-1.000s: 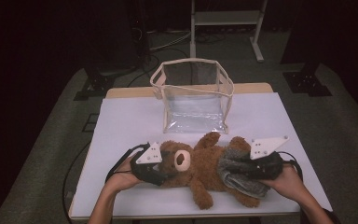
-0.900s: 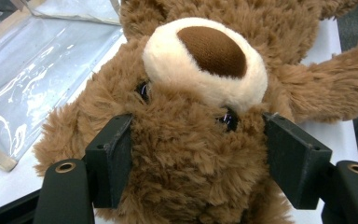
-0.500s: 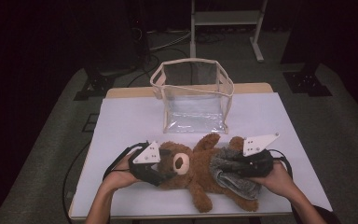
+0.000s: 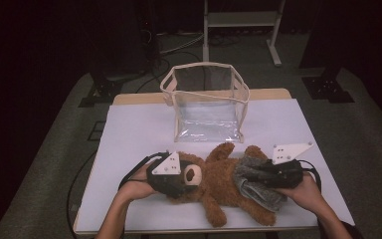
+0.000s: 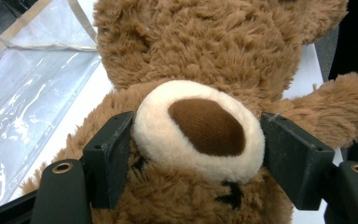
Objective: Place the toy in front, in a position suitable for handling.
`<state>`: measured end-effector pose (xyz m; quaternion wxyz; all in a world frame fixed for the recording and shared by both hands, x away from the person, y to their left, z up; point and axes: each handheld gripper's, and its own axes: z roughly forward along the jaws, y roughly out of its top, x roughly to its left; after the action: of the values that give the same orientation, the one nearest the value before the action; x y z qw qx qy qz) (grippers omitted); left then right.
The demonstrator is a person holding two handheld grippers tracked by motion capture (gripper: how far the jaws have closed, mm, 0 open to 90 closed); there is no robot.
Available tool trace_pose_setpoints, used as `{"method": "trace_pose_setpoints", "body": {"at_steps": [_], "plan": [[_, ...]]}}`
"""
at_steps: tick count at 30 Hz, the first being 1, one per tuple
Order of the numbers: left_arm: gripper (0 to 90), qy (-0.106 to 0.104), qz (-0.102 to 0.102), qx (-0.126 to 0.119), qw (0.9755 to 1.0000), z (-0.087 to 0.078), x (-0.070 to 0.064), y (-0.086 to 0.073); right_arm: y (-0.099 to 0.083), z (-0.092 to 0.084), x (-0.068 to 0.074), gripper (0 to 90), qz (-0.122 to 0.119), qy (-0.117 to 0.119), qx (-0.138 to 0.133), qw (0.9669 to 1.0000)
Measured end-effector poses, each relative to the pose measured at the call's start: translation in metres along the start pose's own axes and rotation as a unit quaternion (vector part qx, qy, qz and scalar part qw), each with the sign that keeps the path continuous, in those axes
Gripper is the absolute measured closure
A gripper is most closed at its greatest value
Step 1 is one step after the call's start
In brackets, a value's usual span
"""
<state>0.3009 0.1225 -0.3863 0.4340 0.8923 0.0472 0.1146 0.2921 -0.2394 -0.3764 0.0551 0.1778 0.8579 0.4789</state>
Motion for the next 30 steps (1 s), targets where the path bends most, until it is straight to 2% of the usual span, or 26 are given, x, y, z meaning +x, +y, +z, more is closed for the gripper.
{"method": "trace_pose_setpoints", "body": {"at_steps": [5,8,10,14,19,21,24,28,30], "plan": [[29.3,-0.002,0.0,0.0,1.0,-0.001,-0.003,0.0,-0.023,-0.01,-0.008,73.6,0.033,-0.01,0.006,0.9994],[29.3,-0.002,-0.002,0.001,1.0,-0.001,-0.003,0.0,-0.028,-0.015,-0.01,73.6,0.047,-0.015,0.009,0.9988],[29.3,-0.004,-0.003,0.001,1.0,-0.001,-0.003,0.0,-0.023,-0.017,-0.011,73.6,0.045,-0.015,0.007,0.9989],[29.3,-0.008,-0.003,0.003,1.0,-0.002,-0.003,0.0,0.005,-0.011,-0.012,73.5,0.013,-0.014,0.018,0.9997],[29.3,-0.012,-0.004,0.001,0.9999,-0.004,-0.004,-0.001,0.04,0.018,-0.012,73.4,-0.024,0.005,0.039,0.9989],[29.2,-0.014,-0.002,0.0,0.9999,-0.005,-0.004,-0.001,0.049,0.028,-0.01,73.3,-0.031,0.014,0.038,0.9987],[28.1,-0.023,-0.007,-0.009,0.9997,-0.01,-0.002,0.0,0.049,0.039,-0.007,73.1,-0.033,0.024,0.043,0.9982],[19.6,-0.001,-0.014,-0.018,0.9997,-0.019,0.001,0.002,0.035,0.036,-0.008,72.7,-0.012,0.045,0.028,0.9985],[19.6,0.002,-0.022,-0.028,0.9994,-0.02,0.002,0.003,0.025,0.033,-0.009,72.4,-0.003,0.056,0.013,0.9984]]}}
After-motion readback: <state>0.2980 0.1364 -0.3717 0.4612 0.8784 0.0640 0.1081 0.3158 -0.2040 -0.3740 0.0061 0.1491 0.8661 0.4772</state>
